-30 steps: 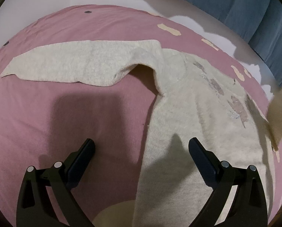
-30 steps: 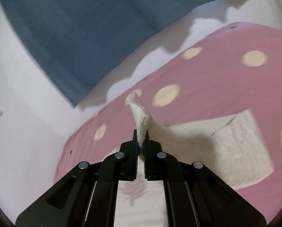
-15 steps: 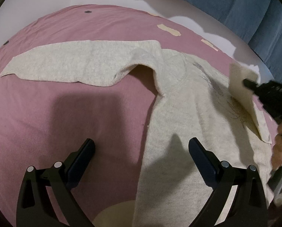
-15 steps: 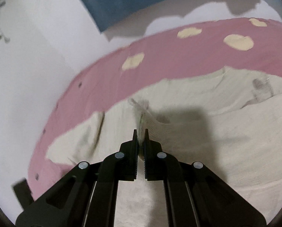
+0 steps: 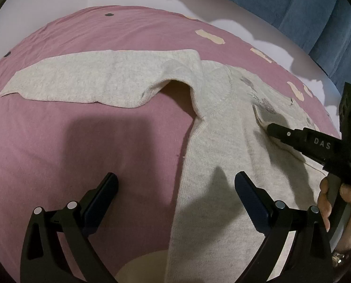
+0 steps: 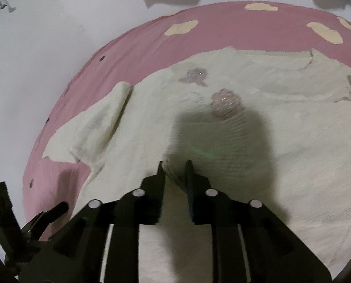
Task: Fold small clothes
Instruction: 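Carry the sleeve across the sweater body and lay it down with the right gripper, then open the right gripper and release the folded sleeve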
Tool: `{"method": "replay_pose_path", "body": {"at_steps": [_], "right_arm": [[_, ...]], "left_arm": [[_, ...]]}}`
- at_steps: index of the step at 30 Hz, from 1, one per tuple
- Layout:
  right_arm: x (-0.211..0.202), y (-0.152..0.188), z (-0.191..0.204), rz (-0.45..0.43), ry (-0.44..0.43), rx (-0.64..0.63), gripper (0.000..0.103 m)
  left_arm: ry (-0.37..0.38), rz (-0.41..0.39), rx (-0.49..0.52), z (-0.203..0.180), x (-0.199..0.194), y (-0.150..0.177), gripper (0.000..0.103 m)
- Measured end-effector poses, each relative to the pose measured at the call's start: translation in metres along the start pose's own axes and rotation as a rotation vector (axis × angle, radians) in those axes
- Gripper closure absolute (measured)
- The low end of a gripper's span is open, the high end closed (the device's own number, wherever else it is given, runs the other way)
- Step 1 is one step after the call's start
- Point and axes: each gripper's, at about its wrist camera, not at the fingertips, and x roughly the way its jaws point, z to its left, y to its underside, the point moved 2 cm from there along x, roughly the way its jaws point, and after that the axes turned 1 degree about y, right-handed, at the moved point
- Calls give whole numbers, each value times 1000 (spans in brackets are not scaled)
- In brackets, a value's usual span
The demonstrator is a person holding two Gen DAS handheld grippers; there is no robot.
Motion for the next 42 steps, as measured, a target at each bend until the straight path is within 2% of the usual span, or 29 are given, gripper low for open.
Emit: {"method": "replay_pose_path", "body": {"at_steps": [3, 6, 9, 11, 14, 18, 20, 22, 24, 26, 27, 28, 29, 30, 34, 39, 42], "right_arm": [[3, 4, 9, 27, -61, -14, 71], [-7, 7, 12, 37, -110, -29, 71], [-36, 6, -7, 19, -143, -2, 70], [-63, 4, -31, -26, -115, 18, 70], [-113, 1, -93, -124, -42, 104, 69], [-170, 1, -205, -244, 137, 313, 69], [-181, 3, -258, -263, 218, 419, 69], [-178, 2, -289, -242, 239, 471, 69], [-168, -2, -311, -218, 189, 513, 69], [-157, -5, -319, -215, 140, 538, 70], [-151, -9, -323, -213, 127, 542, 77], [-148, -12, -327, -211, 131, 539, 90], [-145, -14, -329, -202, 147, 531, 96], [-142, -17, -330, -190, 156, 526, 98], [-144, -15, -338, -200, 88, 565, 98], [-160, 12, -327, -178, 31, 556, 93], [-167, 34, -315, -147, 20, 530, 94]], "left_arm": [[0, 0, 0, 0, 0, 0, 5], [1, -1, 0, 0, 0, 0, 5], [4, -2, -3, -1, 1, 0, 5], [3, -1, -2, -1, 1, -1, 5], [2, -1, -2, 0, 1, -1, 5], [1, 0, -1, 0, 1, -1, 5], [0, 0, 0, -1, 1, -1, 5], [-2, 1, 2, -1, 1, -1, 5], [2, -1, 0, 0, 1, -1, 5], [6, -3, -4, -1, 0, 0, 5], [11, -4, -8, 0, 0, -1, 5], [15, -6, -10, 0, 1, -1, 5], [16, -6, -11, 0, 0, -1, 5], [19, -6, -13, 0, 1, -1, 5], [17, -4, -8, -1, 1, -2, 5], [22, -6, -7, 0, 0, -2, 5], [26, -6, -6, 1, 0, -2, 5]]}}
